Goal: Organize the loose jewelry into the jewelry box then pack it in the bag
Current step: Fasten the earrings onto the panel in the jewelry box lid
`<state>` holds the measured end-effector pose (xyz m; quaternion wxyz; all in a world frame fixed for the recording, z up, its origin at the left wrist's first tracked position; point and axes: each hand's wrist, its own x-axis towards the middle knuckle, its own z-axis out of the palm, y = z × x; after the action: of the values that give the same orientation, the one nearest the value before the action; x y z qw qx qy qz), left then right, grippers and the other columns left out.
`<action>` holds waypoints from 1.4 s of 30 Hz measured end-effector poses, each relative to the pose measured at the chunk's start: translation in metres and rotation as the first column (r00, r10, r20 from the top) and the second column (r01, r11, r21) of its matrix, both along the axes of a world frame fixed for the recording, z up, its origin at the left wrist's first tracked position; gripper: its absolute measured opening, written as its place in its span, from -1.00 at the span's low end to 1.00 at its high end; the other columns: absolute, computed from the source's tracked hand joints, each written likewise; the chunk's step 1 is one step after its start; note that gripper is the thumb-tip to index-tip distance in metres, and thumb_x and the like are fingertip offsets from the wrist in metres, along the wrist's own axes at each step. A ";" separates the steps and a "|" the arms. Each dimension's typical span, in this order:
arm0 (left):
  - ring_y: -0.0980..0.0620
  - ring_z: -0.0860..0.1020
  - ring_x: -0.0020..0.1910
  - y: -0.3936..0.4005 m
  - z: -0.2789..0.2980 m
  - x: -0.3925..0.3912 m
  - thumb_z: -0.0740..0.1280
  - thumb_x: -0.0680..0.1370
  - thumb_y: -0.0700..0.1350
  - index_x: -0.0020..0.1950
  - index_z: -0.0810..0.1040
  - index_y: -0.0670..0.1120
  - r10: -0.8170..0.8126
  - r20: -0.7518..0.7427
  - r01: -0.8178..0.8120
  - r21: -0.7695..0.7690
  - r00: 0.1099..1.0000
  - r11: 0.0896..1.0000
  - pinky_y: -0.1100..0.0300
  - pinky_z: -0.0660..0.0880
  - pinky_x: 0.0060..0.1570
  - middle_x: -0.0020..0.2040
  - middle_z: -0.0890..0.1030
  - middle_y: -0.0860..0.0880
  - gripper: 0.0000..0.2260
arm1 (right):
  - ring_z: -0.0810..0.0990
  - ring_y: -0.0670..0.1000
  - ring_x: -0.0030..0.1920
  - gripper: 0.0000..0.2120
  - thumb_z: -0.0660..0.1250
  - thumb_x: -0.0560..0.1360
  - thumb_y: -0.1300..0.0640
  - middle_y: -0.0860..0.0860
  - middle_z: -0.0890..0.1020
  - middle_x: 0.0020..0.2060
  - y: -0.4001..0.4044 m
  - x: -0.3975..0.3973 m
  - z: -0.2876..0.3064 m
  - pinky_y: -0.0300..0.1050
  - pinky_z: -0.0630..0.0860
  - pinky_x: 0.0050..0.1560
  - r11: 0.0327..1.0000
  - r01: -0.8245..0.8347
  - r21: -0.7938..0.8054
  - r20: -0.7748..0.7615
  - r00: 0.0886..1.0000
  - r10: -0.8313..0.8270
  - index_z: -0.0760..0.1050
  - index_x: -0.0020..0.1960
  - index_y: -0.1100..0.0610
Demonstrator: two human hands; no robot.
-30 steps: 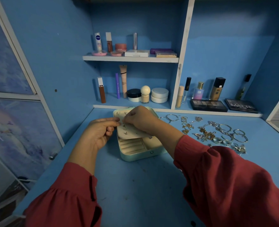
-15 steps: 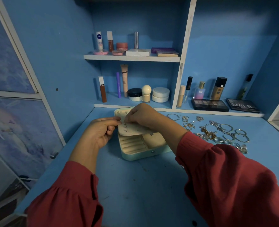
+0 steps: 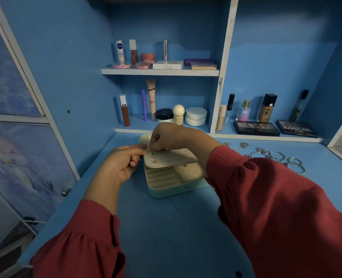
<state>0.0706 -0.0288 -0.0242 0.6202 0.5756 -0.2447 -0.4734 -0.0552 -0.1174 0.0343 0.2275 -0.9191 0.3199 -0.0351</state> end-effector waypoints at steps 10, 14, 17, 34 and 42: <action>0.21 0.29 -0.64 0.000 0.001 0.000 0.31 0.46 -0.44 -0.05 0.59 -0.24 0.013 -0.002 -0.013 0.005 1.000 1.000 0.44 0.20 -0.64 -0.49 0.47 0.03 -0.84 | 0.49 -0.05 -0.18 -0.89 0.32 0.52 0.16 -0.01 0.58 -0.17 -0.004 0.007 0.000 -0.27 0.37 -0.29 0.997 -0.062 -0.036 -0.080 0.995 0.059 0.60 -0.02 0.17; 0.21 0.27 -0.63 0.000 0.001 0.000 0.33 0.46 -0.42 -0.02 0.59 -0.24 0.018 0.002 -0.018 0.011 1.000 1.000 0.43 0.20 -0.64 -0.51 0.41 0.04 -0.84 | 0.51 -0.03 -0.15 -0.80 0.31 0.54 0.13 0.07 0.62 -0.08 -0.007 0.006 -0.002 -0.26 0.39 -0.26 0.996 -0.076 -0.055 -0.074 0.995 0.071 0.61 0.05 0.22; 0.21 0.27 -0.64 0.000 0.001 0.000 0.33 0.46 -0.40 -0.02 0.59 -0.23 0.002 -0.007 -0.001 0.018 1.000 1.000 0.44 0.20 -0.64 -0.56 0.41 0.07 -0.84 | 0.53 -0.08 -0.18 -0.83 0.32 0.54 0.10 0.00 0.63 -0.12 -0.011 -0.002 -0.005 -0.30 0.39 -0.26 0.997 -0.071 -0.031 0.002 0.997 0.071 0.61 0.03 0.18; 0.21 0.28 -0.65 -0.001 0.001 0.000 0.31 0.46 -0.43 0.02 0.57 -0.25 -0.011 -0.033 0.011 0.004 0.999 1.000 0.44 0.19 -0.65 -0.55 0.46 0.08 -0.81 | 0.49 -0.05 -0.12 -0.92 0.32 0.53 0.17 -0.01 0.57 -0.10 -0.008 0.002 0.000 -0.30 0.37 -0.24 0.981 -0.173 -0.092 -0.054 0.984 0.168 0.57 0.00 0.12; 0.20 0.28 -0.65 -0.003 -0.001 0.001 0.30 0.47 -0.42 0.01 0.58 -0.26 -0.009 -0.049 0.009 0.003 0.999 1.000 0.44 0.19 -0.65 -0.52 0.49 0.06 -0.83 | 0.48 -0.08 -0.15 -0.85 0.32 0.54 0.16 -0.02 0.58 -0.12 -0.006 0.007 -0.002 -0.36 0.29 -0.31 0.964 -0.183 -0.194 -0.084 0.982 0.170 0.61 0.06 0.15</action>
<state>0.0718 -0.0317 -0.0256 0.6230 0.5636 -0.2315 -0.4905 -0.0484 -0.1233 0.0328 0.1249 -0.9628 0.2389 -0.0162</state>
